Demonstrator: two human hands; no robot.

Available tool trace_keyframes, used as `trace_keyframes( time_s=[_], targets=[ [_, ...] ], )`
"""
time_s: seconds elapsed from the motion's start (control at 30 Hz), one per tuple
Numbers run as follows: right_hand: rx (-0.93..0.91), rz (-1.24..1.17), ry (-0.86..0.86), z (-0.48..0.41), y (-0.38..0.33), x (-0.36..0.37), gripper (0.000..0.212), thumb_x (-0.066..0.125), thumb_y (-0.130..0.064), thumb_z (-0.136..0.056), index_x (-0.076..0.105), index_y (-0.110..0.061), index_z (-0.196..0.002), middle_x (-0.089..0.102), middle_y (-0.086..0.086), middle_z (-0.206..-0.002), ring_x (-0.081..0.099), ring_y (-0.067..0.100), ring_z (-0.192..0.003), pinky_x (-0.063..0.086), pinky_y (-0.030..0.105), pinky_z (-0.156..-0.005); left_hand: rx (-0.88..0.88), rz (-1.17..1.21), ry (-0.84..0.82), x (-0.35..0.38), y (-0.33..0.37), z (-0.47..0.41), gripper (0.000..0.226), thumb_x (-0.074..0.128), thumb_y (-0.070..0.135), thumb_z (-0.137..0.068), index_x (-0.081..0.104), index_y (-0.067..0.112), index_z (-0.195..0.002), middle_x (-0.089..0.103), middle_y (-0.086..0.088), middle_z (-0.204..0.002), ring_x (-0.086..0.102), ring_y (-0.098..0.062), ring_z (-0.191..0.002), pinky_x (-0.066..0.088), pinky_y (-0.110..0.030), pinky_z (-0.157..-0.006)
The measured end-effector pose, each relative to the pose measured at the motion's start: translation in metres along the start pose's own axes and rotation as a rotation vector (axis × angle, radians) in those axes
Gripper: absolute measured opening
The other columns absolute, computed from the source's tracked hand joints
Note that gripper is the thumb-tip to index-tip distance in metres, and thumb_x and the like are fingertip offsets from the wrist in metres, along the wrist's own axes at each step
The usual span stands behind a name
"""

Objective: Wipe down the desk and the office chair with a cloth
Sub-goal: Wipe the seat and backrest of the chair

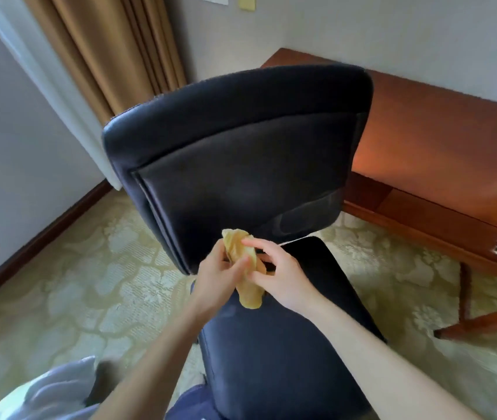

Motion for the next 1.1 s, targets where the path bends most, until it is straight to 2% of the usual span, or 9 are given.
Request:
trace_keyframes(
  time_s=[0.1,0.23,0.37,0.5,0.63,0.77,0.9,1.03,1.1],
  targets=[
    [-0.009,-0.050,-0.151,0.020,0.008,-0.038,0.051,0.062,-0.009,-0.089,0.050,-0.031,-0.132,0.049,-0.019,-0.130,0.047,-0.005,-0.116,0.046,0.016,-0.092,-0.024,0.073,0.187,0.037,0.018,0.018,0.022,0.057,0.004,-0.089,0.061,0.014,-0.109,0.069,-0.003,-0.098,0.067,-0.017,-0.092,0.056,-0.026,-0.076],
    [-0.064,-0.014,-0.259,0.050,0.008,-0.108,0.044,0.060,-0.009,-0.090,0.056,-0.034,-0.126,0.055,-0.020,-0.125,0.049,-0.010,-0.113,0.038,-0.002,-0.079,-0.068,0.113,0.335,0.096,0.047,0.055,0.016,0.063,0.007,-0.088,0.061,0.007,-0.104,0.068,-0.007,-0.096,0.066,-0.019,-0.090,0.054,-0.030,-0.077],
    [-0.094,-0.046,-0.284,0.076,0.000,-0.136,0.035,0.058,-0.007,-0.091,0.063,-0.027,-0.119,0.064,-0.013,-0.117,0.057,-0.004,-0.108,0.045,0.007,-0.084,-0.082,0.073,0.446,0.117,0.063,0.090,0.008,0.066,0.020,-0.087,0.059,0.018,-0.091,0.066,0.003,-0.087,0.065,-0.010,-0.080,0.053,-0.022,-0.065],
    [-0.087,-0.140,-0.296,0.101,-0.004,-0.146,0.033,0.058,-0.004,-0.090,0.063,-0.026,-0.114,0.067,-0.011,-0.110,0.061,-0.001,-0.101,0.048,0.010,-0.078,-0.097,0.045,0.446,0.128,0.073,0.112,0.009,0.065,0.025,-0.088,0.056,0.022,-0.089,0.061,0.011,-0.084,0.061,-0.004,-0.079,0.043,-0.008,-0.055],
    [-0.041,-0.150,-0.342,0.128,0.000,-0.144,0.044,0.063,-0.008,-0.088,0.052,-0.036,-0.120,0.058,-0.016,-0.116,0.061,-0.002,-0.101,0.049,0.010,-0.074,-0.114,0.113,0.462,0.137,0.073,0.128,0.021,0.062,0.026,-0.090,0.057,0.012,-0.105,0.063,0.003,-0.098,0.061,-0.008,-0.091,0.046,-0.019,-0.069],
    [0.049,-0.098,-0.337,0.157,0.019,-0.140,0.050,0.061,-0.023,-0.091,0.039,-0.050,-0.127,0.051,-0.026,-0.118,0.054,-0.010,-0.103,0.045,0.004,-0.069,-0.142,0.144,0.340,0.162,0.064,0.130,0.017,0.061,0.025,-0.091,0.056,0.014,-0.102,0.065,-0.004,-0.102,0.064,-0.018,-0.097,0.053,-0.034,-0.083],
    [0.128,-0.036,-0.333,0.174,0.037,-0.132,0.057,0.054,-0.033,-0.095,0.023,-0.054,-0.138,0.048,-0.037,-0.113,0.048,-0.016,-0.100,0.041,0.009,-0.074,-0.138,0.142,0.247,0.182,0.058,0.128,0.017,0.060,0.029,-0.090,0.053,0.018,-0.099,0.065,-0.003,-0.100,0.064,-0.016,-0.092,0.053,-0.030,-0.073],
    [0.130,-0.157,-0.255,0.171,0.043,-0.145,0.045,0.050,-0.020,-0.097,0.036,-0.047,-0.131,0.055,-0.032,-0.109,0.059,-0.018,-0.088,0.047,0.004,-0.064,-0.160,0.187,0.179,0.200,0.059,0.127,0.019,0.062,0.029,-0.088,0.053,0.020,-0.101,0.067,-0.003,-0.102,0.066,-0.015,-0.092,0.053,-0.030,-0.077],
    [0.143,-0.204,-0.188,0.160,0.045,-0.154,0.038,0.053,-0.026,-0.096,0.042,-0.045,-0.127,0.059,-0.024,-0.112,0.062,-0.009,-0.094,0.052,0.013,-0.075,-0.155,0.208,0.146,0.203,0.066,0.122,0.021,0.061,0.028,-0.088,0.054,0.021,-0.106,0.067,-0.001,-0.107,0.066,-0.015,-0.096,0.053,-0.035,-0.086]
  ],
)
Point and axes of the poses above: each hand's wrist, its own z-axis away from the middle knuckle, its own x-axis out of the palm, y = z × x, the point moved 8 cm from there along -z, towards the middle knuckle
